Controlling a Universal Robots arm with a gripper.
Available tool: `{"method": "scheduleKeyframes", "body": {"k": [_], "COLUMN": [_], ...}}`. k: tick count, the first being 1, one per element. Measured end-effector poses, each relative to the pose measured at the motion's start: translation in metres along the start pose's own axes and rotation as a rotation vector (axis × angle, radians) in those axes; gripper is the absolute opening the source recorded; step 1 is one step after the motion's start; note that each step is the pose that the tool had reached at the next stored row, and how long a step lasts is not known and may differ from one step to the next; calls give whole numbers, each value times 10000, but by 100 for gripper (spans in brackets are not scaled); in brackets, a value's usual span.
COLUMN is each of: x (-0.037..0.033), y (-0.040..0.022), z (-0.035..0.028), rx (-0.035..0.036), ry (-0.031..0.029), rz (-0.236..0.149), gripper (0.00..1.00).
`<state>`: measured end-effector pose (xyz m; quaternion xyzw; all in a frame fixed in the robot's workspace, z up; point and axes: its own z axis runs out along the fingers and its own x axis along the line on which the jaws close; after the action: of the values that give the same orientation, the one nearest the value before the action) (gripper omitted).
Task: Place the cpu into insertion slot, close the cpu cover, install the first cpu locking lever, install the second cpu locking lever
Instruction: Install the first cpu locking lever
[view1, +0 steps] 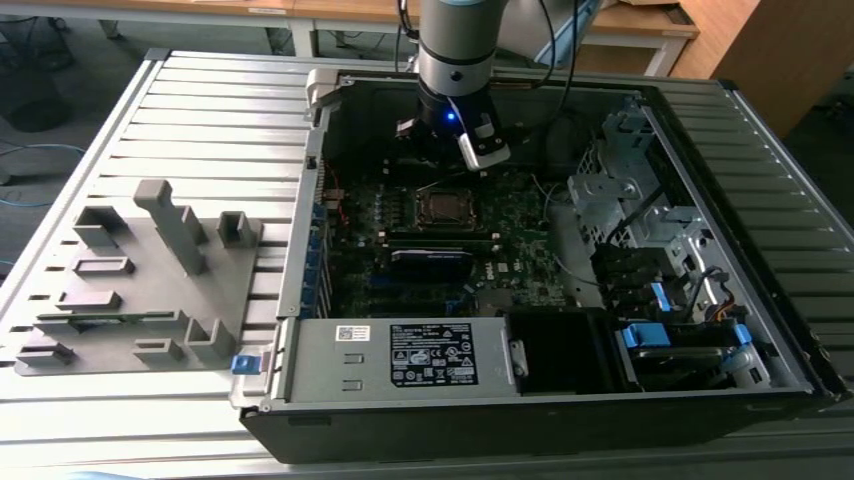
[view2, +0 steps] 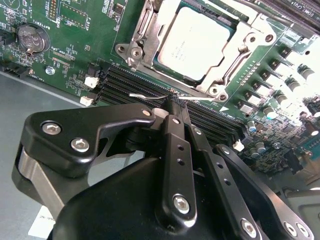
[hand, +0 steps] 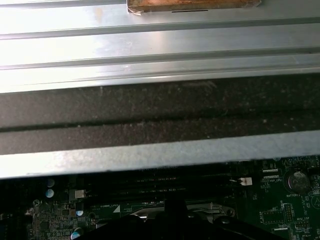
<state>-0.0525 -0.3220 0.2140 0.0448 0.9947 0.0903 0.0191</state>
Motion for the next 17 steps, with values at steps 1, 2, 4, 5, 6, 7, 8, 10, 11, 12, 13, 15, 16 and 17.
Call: {"method": "scheduleKeyframes", "body": {"k": [1,2,4,5,6,7,8,10,11,12,13,15,16,17], "x": [0,0,-1,-1,-2,-2,-2,-2,-2,-2,-2,-2,-2,-1], "y": [0,0,0,0,0,0,0,0,0,0,0,0,-1,-1], "z": [0,0,0,0,1,1,1,1,1,1,1,4,6,8], "rx": [0,0,1,1,2,2,3,5,7,7,9,8,7,5], "ry": [0,0,-3,-8,-15,-22,-29,-37,-41,-43,-49,-64,-72,-82], "rz": [0,0,14,40,79,115,149,200,217,233,251,276,280,281], "gripper": [11,11,11,11,11,11,11,11,11,11,11,11,11,11]}}
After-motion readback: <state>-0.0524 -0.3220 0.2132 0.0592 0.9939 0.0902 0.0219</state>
